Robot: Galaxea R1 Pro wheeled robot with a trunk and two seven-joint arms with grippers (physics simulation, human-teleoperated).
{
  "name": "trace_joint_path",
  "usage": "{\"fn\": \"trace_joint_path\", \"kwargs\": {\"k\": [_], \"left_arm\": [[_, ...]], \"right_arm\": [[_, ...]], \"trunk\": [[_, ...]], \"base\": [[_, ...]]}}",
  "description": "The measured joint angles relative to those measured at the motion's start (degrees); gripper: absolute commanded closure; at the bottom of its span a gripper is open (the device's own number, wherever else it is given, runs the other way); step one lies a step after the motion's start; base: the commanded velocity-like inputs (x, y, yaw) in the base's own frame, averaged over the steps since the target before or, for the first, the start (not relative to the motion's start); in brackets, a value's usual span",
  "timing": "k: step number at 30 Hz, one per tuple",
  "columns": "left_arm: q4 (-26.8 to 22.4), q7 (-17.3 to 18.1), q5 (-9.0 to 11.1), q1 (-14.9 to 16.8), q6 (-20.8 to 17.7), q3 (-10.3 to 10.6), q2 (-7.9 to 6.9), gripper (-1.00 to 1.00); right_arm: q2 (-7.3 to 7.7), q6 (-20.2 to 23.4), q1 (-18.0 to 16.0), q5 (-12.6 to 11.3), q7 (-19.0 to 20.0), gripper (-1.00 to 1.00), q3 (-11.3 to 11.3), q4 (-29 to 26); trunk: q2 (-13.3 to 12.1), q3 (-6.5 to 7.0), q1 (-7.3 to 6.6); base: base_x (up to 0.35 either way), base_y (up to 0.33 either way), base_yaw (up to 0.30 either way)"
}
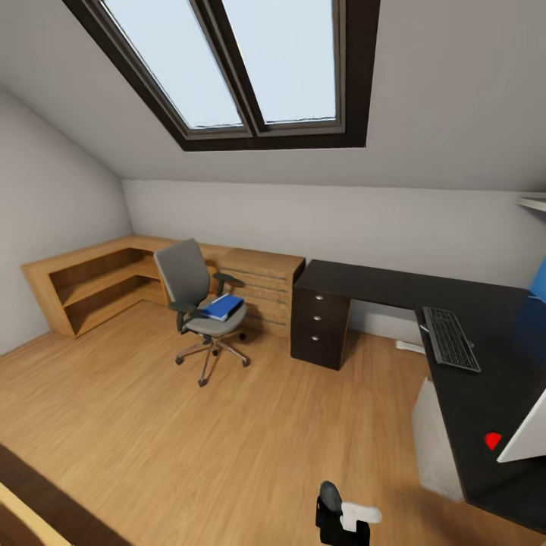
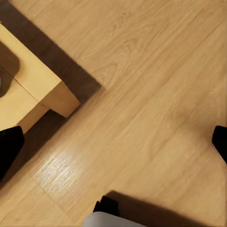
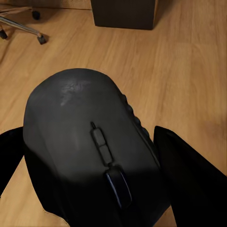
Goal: In the bedroom, organize the workspace by keeping the computer under the desk, ensuring the monitor is on the desk, placing the keyboard on the desk next to the monitor, placing the mouse on the desk next to the keyboard, moving the folder from the swivel chair onto the desk next to the mouse, stacking the notebook on top of the folder with the pen on top of the notebook, and positioning the swivel chair next to the desk.
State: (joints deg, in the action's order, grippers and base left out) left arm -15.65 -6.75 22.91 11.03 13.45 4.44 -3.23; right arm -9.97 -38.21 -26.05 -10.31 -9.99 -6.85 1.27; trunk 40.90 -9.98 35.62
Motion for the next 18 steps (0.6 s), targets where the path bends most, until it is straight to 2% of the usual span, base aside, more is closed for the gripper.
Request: {"fn": "trace_joint_path", "kwargs": {"k": [18], "left_arm": [[0.00,0.00,-0.16,0.00,0.09,0.00,0.02,-1.00]], "right_arm": [[0.34,0.03,0.46,-0.12,0.01,1.00,-0.05,0.00]], "trunk": [[0.00,0.00,0.00]], "base": [[0.321,0.000,0.001]]}}
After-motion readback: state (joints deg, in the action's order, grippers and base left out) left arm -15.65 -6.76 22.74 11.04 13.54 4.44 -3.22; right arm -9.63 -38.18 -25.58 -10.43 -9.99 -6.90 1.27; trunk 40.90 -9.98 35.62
